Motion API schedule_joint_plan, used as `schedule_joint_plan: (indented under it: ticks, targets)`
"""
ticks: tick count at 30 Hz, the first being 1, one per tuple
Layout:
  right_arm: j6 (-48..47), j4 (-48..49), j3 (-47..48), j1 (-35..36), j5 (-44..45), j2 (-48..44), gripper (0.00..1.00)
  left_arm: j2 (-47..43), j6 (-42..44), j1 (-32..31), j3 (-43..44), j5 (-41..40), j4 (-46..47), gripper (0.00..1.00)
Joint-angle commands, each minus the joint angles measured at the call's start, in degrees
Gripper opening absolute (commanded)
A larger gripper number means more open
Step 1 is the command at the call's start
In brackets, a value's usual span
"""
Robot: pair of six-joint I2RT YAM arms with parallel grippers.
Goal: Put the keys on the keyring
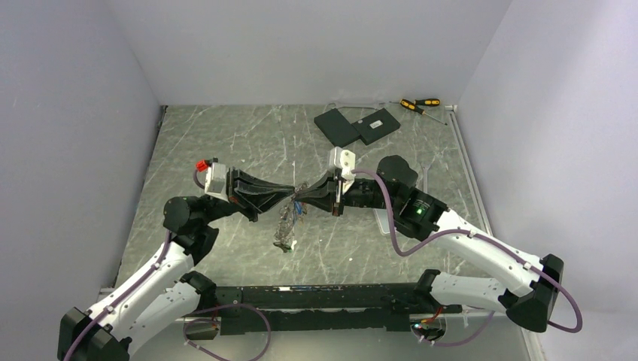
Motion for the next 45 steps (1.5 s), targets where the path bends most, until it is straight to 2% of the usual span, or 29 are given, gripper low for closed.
schedule_joint_plan:
  ticks: [1,15,17,19,22,26,33,39,43,45]
  targets:
    - [0.19,3.60,3.12,0.21,-0.77,-0.42,0.00,-0.24,-0.88,-0.19,0.06,0.25,4.24,0.00]
    - [-0.43,1.63,3.53,0.24,-0.30,-1.05,0.00,-0.16,-0.03,-0.25,0.06,0.60,2.78,0.00]
    - [-0.35,1.54,3.56,0.25,-0.27,-0.92,0.15,-0.26,0.14,-0.19,0.06,0.54,2.56,0.00]
    - [-0.26,1.65,3.48,0.25,-0.41,-1.01,0.25,-0.75,0.61,-0.21,-0.02,0.25,1.87,0.00]
    - [-0.08,1.87,3.48,0.27,-0.67,-1.14,0.28,-1.47,1.21,-0.26,-0.20,-0.33,1.11,0.00]
    - [0.35,2.35,3.46,0.25,-0.83,-1.15,0.26,-1.38,1.08,-0.28,0.06,-0.02,1.19,0.00]
    - [0.61,2.02,3.77,0.29,-1.30,-0.70,0.00,-1.55,0.73,-0.28,-0.20,-0.11,1.66,0.00]
    - [0.33,1.30,4.07,0.29,-1.27,-0.79,0.00,-2.30,1.54,-0.27,-0.04,-0.05,-0.32,0.00]
    - [-1.06,-1.61,5.54,0.29,-0.60,-0.52,0.00,-3.57,3.62,-0.28,1.21,-0.23,-6.09,0.00]
    - [-1.89,-2.80,6.36,0.34,-0.22,-0.40,0.00,-4.25,4.95,-0.36,1.83,-0.20,-9.72,0.04]
